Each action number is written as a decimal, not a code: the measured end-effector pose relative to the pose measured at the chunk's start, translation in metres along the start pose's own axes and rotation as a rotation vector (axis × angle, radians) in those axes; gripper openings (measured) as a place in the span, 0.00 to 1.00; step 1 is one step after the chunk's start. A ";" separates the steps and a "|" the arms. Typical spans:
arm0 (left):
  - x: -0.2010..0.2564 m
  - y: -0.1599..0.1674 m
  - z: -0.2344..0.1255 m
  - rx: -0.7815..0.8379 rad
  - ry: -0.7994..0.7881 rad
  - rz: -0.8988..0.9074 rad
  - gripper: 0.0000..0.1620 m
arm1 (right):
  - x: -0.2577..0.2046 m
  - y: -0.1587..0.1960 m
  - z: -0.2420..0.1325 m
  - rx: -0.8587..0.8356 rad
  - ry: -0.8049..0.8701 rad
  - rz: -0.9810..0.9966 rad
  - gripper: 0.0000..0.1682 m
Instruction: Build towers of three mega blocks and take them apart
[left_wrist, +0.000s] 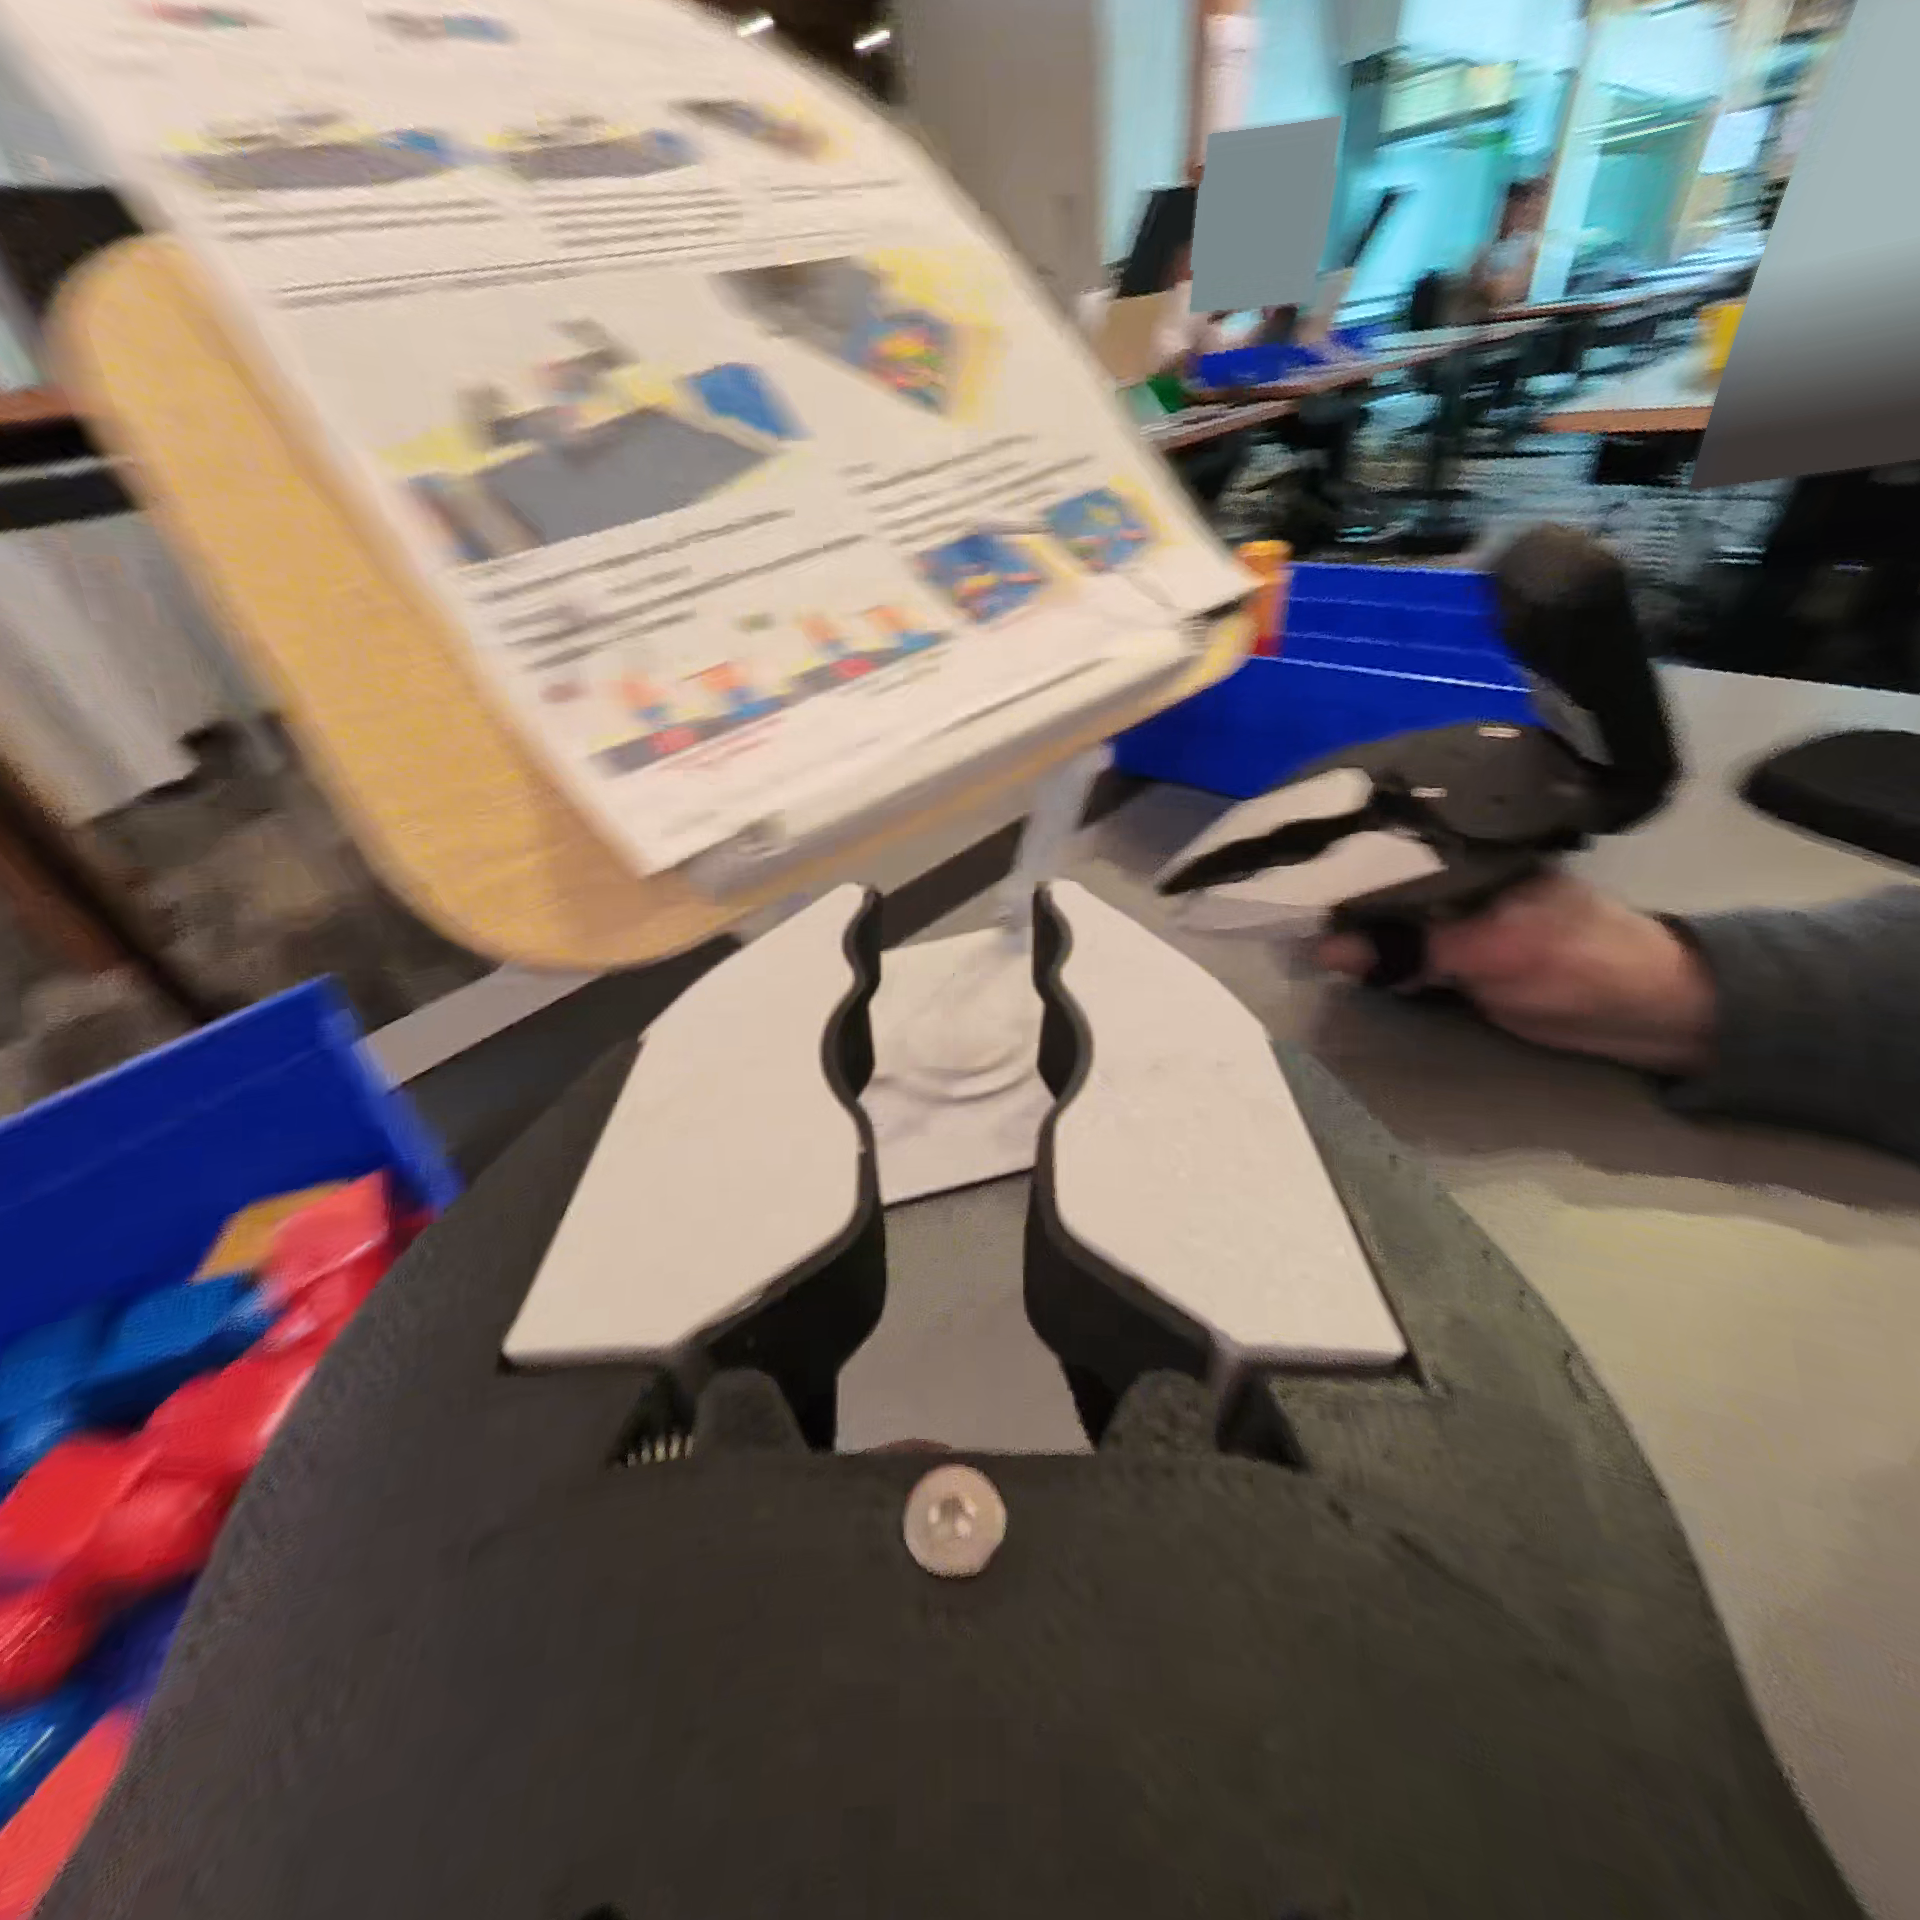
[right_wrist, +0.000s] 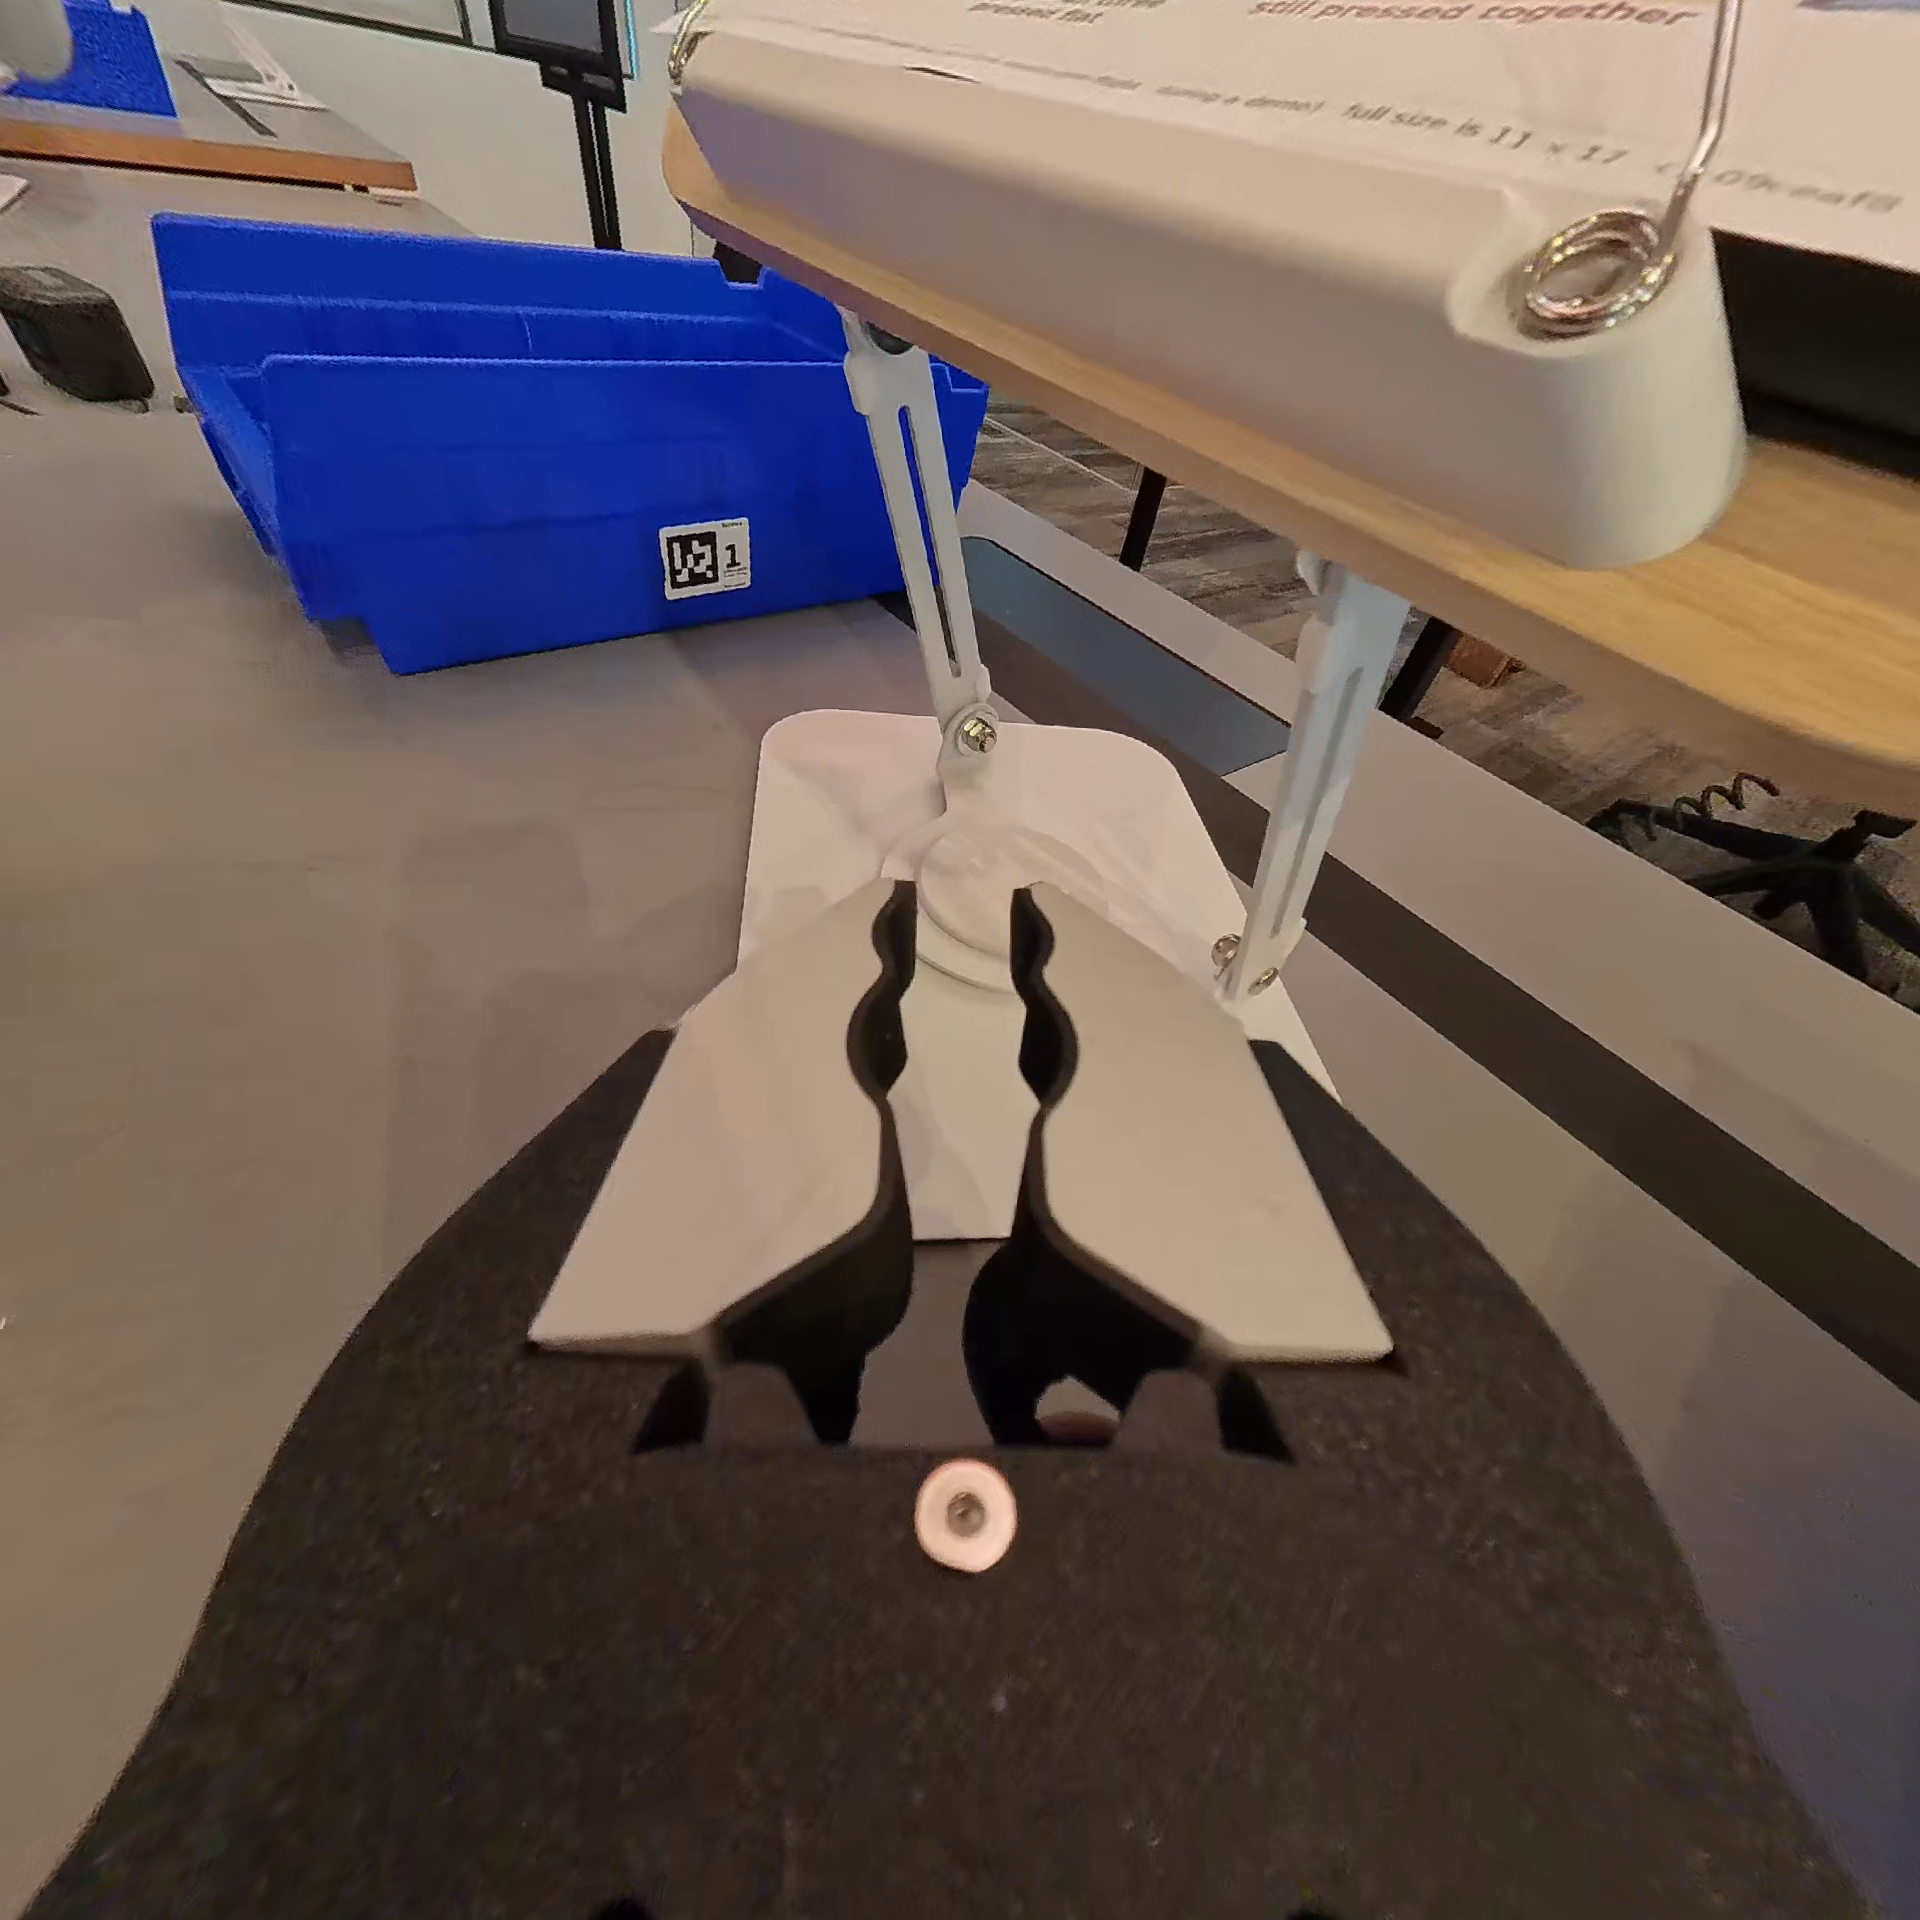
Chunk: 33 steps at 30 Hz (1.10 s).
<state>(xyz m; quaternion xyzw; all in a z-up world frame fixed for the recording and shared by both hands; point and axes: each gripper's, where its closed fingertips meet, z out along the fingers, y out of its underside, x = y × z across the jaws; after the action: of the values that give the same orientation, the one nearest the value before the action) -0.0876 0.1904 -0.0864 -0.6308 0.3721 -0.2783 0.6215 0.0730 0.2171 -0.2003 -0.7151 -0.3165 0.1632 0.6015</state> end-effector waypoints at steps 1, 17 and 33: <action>-0.025 0.002 -0.007 -0.028 -0.070 -0.029 0.19 | 0.000 0.000 0.000 0.000 -0.002 0.000 0.10; -0.185 0.160 0.021 -0.756 -0.276 -0.363 0.31 | -0.003 0.001 0.001 -0.008 -0.018 -0.005 0.11; -0.186 0.132 -0.005 -0.803 -0.292 -0.227 0.18 | -0.002 0.000 0.000 0.006 -0.013 -0.002 0.13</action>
<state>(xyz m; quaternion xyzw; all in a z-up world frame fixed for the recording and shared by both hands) -0.2135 0.3458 -0.1961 -0.8917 0.2873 -0.0862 0.3389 0.0715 0.2160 -0.2002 -0.7118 -0.3208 0.1683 0.6018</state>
